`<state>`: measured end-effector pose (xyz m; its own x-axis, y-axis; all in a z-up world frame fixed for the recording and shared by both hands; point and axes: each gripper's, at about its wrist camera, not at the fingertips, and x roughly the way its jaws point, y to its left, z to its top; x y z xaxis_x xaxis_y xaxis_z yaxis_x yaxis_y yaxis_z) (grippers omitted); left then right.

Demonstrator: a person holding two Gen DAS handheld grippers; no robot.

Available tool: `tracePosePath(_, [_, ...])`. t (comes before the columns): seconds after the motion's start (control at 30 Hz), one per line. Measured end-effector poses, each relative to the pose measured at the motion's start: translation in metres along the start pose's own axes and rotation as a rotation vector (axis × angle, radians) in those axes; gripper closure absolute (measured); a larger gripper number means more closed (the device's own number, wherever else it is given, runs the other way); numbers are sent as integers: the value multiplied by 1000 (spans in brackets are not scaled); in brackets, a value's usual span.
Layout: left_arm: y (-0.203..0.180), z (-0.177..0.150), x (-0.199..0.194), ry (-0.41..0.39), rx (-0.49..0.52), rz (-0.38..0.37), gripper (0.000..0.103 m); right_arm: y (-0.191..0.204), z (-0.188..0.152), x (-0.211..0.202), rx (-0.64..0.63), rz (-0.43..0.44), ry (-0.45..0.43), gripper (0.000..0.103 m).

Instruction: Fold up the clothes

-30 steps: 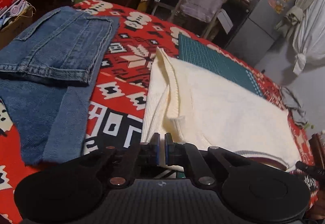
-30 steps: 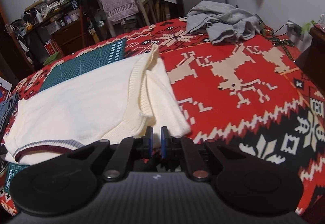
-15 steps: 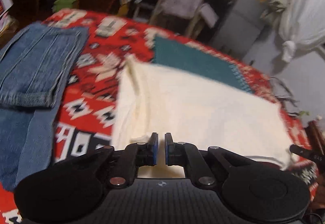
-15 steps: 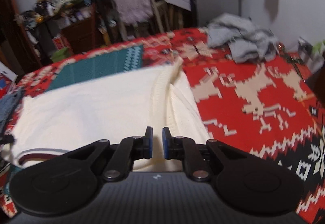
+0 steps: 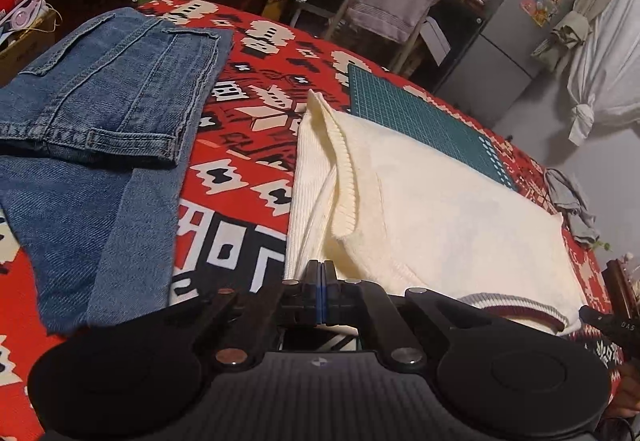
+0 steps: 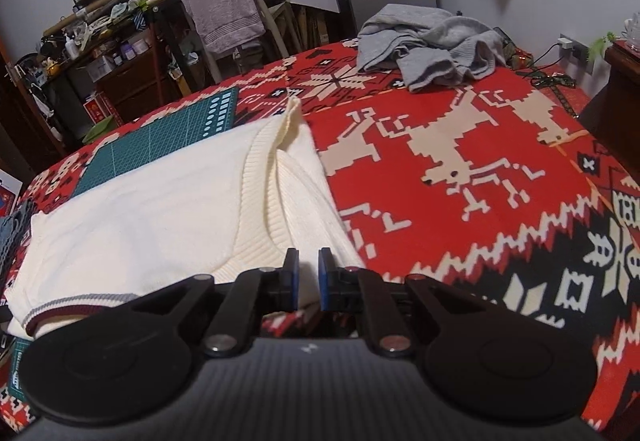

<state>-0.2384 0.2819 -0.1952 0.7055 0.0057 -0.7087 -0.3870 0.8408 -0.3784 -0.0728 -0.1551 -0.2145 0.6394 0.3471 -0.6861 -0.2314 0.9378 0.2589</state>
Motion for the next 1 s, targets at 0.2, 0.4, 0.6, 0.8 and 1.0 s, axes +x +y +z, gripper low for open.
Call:
tracePosePath(0.2, [2, -2, -7, 8, -7, 0, 100, -5, -1, -7, 9, -9, 15, 95])
tracePosePath(0.4, [-1, 10, -13, -30, -34, -41, 100, -2, 6, -16, -5, 10, 22, 95])
tracePosePath(0.6, [-10, 34, -2, -48, -32, -65, 100, 19, 36, 1, -64, 13, -7, 95])
tracePosePath(0.8, [-12, 43, 26, 10, -37, -47, 100, 34, 51, 44, -93, -23, 52, 95])
tracePosePath(1.0, [-1, 30, 24, 24, -41, -38, 100, 28, 33, 40, -126, -42, 33, 99])
